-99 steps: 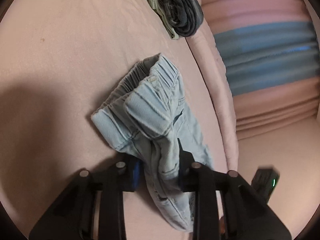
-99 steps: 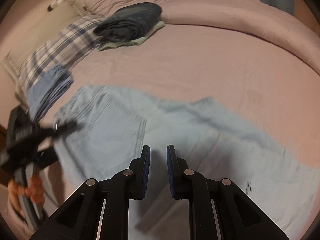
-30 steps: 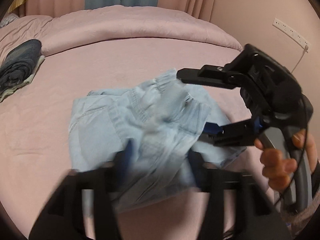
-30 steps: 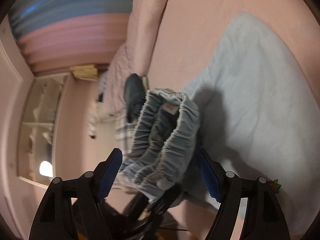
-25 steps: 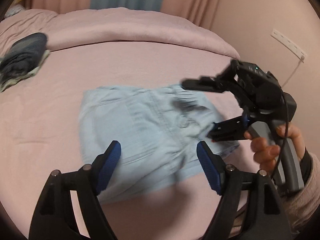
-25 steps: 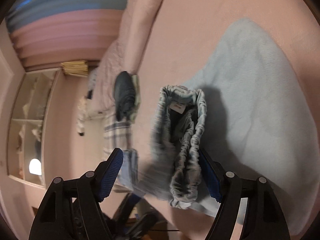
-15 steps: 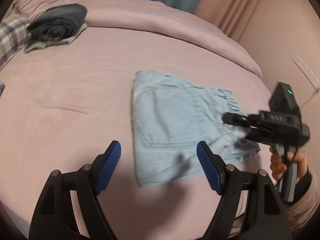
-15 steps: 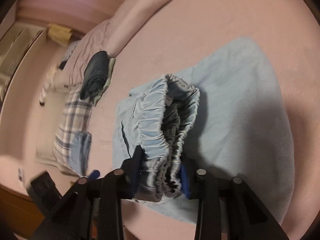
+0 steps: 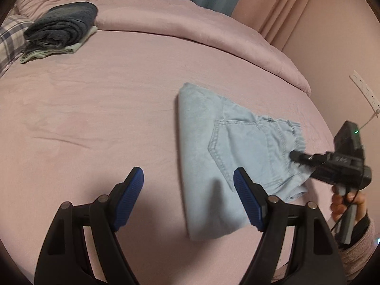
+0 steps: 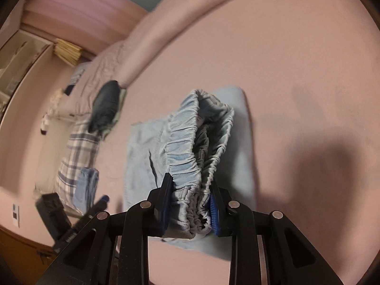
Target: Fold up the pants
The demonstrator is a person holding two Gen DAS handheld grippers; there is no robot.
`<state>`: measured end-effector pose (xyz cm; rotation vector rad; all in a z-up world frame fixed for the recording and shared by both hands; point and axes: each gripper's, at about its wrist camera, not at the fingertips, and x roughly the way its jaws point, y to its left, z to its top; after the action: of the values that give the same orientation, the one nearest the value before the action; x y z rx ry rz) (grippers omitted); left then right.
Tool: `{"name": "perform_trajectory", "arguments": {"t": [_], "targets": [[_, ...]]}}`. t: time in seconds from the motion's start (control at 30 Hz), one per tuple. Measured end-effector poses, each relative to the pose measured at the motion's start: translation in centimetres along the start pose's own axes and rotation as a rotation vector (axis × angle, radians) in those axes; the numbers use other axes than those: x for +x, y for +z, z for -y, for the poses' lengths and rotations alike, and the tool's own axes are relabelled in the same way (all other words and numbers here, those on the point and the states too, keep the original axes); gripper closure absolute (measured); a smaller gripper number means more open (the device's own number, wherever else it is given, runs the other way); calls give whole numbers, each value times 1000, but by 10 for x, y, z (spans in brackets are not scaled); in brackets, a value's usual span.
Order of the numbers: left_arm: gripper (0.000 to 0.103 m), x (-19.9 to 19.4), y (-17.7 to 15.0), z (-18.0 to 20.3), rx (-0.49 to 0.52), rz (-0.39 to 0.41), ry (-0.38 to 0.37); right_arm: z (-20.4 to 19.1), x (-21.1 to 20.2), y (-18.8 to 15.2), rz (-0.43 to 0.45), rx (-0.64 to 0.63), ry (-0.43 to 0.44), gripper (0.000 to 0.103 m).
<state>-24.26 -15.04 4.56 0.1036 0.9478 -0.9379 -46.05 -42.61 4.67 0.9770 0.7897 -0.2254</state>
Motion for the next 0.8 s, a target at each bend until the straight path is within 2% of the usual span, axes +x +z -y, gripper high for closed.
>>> {"name": "perform_trajectory", "arguments": {"t": [0.1, 0.17, 0.23, 0.3, 0.33, 0.37, 0.4, 0.47, 0.5, 0.53, 0.6, 0.67, 0.73, 0.8], "targets": [[25, 9, 7, 6, 14, -19, -4, 5, -1, 1, 3, -11, -12, 72], [26, 15, 16, 7, 12, -30, -10, 1, -7, 3, 3, -31, -48, 65], [26, 22, 27, 8, 13, -32, -12, -7, -18, 3, 32, -77, -119, 55], [29, 29, 36, 12, 25, -32, -15, -25, -34, 0, 114, -162, -279, 43], [32, 33, 43, 16, 33, -30, -17, -34, -41, -1, 156, -209, -334, 43], [39, 39, 50, 21, 50, -36, -25, -42, -46, -3, 189, -254, -367, 43], [55, 45, 57, 25, 65, -44, -25, -52, -49, -4, 212, -295, -361, 43], [70, 61, 70, 34, 96, -66, -19, -69, -48, -7, 212, -360, -302, 43], [77, 68, 74, 37, 107, -77, -26, -76, -45, -9, 209, -396, -283, 46], [82, 77, 79, 40, 114, -92, -27, -83, -41, -11, 203, -428, -269, 55], [85, 95, 87, 47, 151, -124, -14, -88, -27, -12, 158, -467, -261, 62], [90, 111, 89, 48, 166, -166, -6, -87, -12, -15, 115, -493, -299, 63], [90, 128, 87, 46, 173, -213, 5, -81, 1, -22, 76, -522, -357, 64], [91, 135, 85, 44, 170, -216, -4, -74, 7, -28, 57, -555, -402, 64]]}}
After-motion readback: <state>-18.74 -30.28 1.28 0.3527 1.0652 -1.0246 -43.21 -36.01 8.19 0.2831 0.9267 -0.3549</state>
